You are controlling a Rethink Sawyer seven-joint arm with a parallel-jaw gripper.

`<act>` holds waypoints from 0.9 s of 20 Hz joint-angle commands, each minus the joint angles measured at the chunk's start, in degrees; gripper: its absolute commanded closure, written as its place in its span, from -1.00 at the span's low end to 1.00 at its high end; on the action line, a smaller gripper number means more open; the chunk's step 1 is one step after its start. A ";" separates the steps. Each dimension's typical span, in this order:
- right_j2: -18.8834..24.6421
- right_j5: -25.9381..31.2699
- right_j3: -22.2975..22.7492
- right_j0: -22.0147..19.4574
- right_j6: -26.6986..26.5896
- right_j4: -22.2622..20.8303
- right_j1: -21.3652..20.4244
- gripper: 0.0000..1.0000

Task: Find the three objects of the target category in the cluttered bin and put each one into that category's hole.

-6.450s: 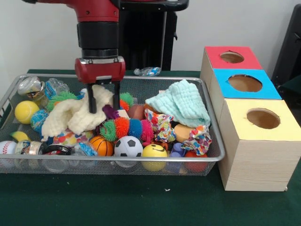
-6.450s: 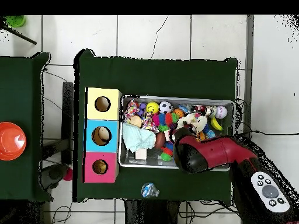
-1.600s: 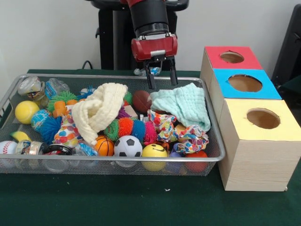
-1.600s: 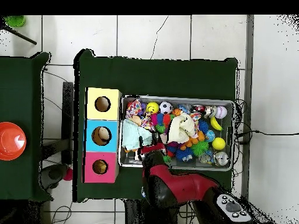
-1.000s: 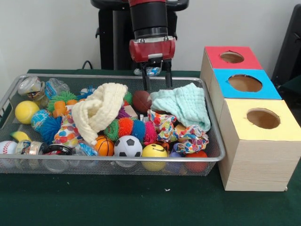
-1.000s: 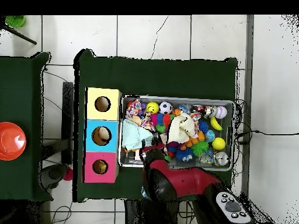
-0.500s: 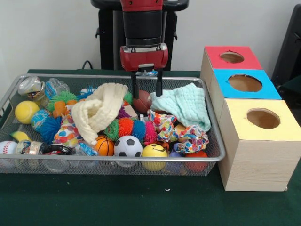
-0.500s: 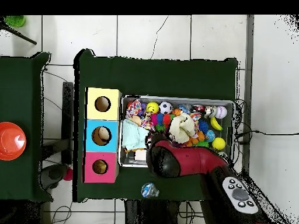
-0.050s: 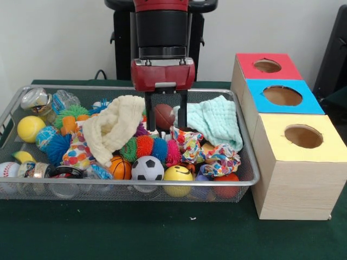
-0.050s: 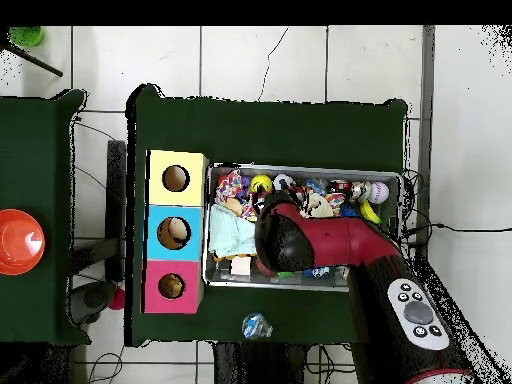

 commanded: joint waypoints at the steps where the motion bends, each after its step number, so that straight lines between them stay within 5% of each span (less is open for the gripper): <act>1: 3.45 10.86 -8.66 1.24 0.36 2.16 1.09 -1.00; 9: -3.19 13.86 -10.31 6.53 6.49 3.94 6.67 -1.00; 18: -4.04 12.88 -10.20 7.94 7.26 6.06 9.41 -1.00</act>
